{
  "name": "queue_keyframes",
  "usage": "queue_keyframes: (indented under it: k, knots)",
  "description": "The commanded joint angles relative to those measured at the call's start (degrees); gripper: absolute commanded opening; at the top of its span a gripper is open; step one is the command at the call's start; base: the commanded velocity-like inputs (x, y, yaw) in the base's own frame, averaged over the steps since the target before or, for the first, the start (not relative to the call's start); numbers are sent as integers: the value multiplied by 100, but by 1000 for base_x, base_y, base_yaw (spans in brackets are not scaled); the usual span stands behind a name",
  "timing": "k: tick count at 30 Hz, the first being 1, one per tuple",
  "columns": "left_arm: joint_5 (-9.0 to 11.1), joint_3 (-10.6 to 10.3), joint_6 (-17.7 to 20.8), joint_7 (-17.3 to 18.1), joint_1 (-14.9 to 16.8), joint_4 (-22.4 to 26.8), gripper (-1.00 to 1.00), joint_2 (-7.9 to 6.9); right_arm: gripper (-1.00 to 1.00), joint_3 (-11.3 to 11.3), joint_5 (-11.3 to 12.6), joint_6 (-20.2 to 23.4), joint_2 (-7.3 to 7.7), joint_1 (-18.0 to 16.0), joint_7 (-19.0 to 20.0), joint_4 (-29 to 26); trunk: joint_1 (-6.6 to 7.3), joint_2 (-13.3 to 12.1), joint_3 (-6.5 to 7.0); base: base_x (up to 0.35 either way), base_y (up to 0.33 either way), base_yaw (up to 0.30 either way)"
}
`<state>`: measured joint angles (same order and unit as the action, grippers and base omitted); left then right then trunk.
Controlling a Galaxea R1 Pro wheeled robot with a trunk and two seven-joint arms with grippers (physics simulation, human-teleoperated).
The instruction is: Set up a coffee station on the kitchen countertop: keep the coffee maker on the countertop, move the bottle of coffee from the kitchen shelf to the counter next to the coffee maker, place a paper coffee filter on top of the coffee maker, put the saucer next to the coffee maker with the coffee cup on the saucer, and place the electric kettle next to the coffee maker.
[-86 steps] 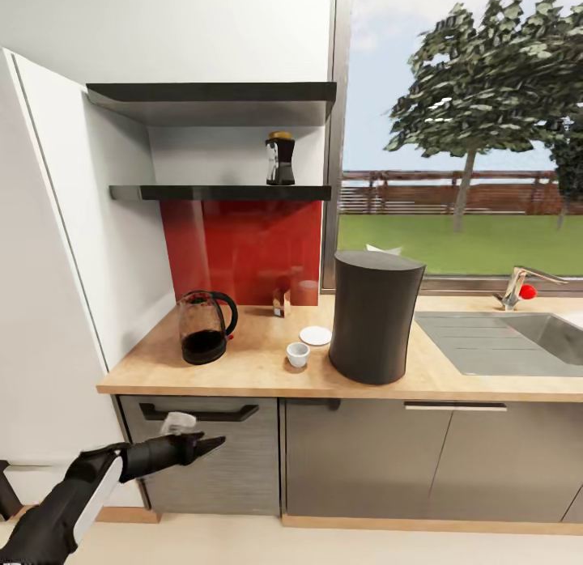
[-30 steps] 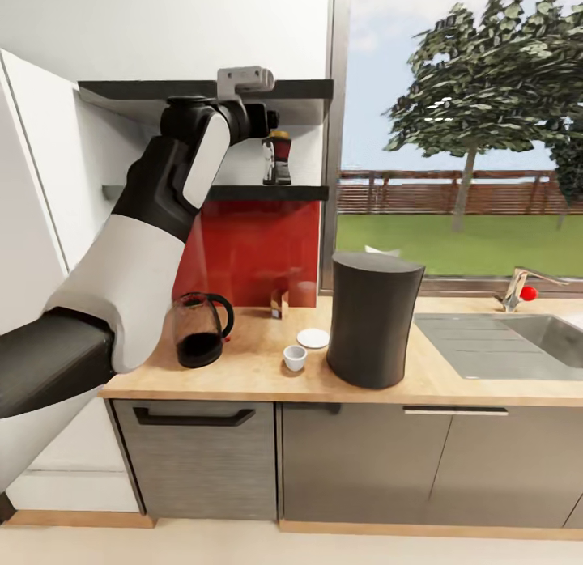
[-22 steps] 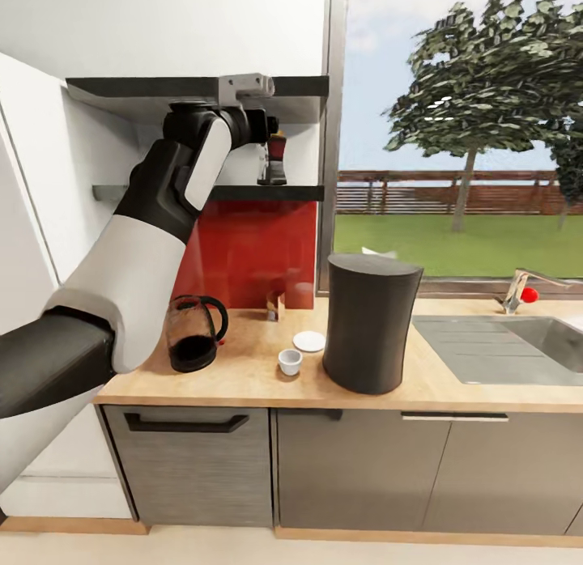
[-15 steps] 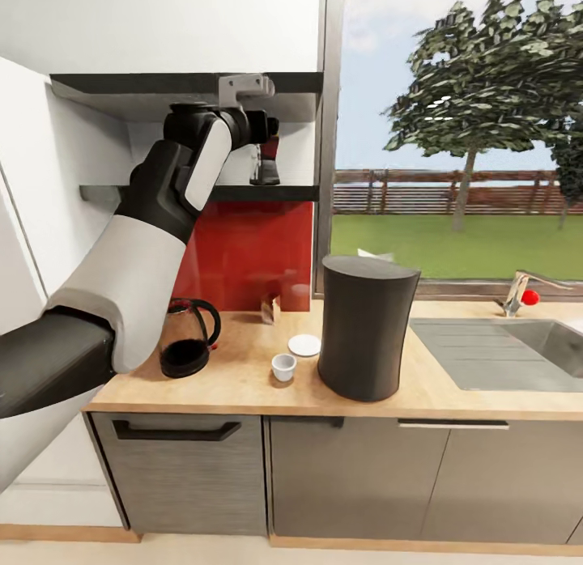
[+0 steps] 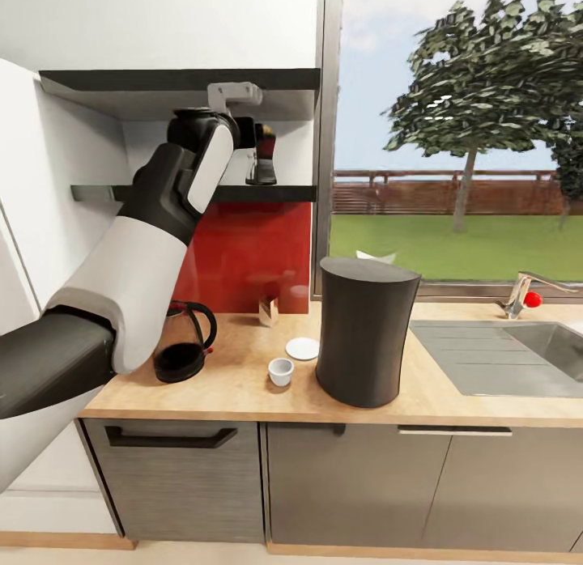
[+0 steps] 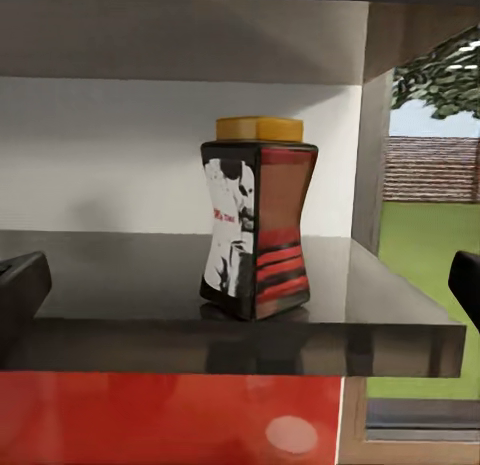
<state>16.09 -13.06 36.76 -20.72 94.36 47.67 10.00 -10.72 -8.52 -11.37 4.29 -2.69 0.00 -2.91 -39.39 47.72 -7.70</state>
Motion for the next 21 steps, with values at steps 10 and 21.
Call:
queue_keyframes:
  k: [10,21]
  knots:
    - [51,-225,-505,-105,-12,-183,100,0,100,0,-44,-15,2,-4,0,1,-1,7,-9,0,-4,0]
    - [53,-261,-545,-108,-14,-333,100,0,100,0,-44,-15,2,-4,0,1,-1,7,-9,41,-79,0]
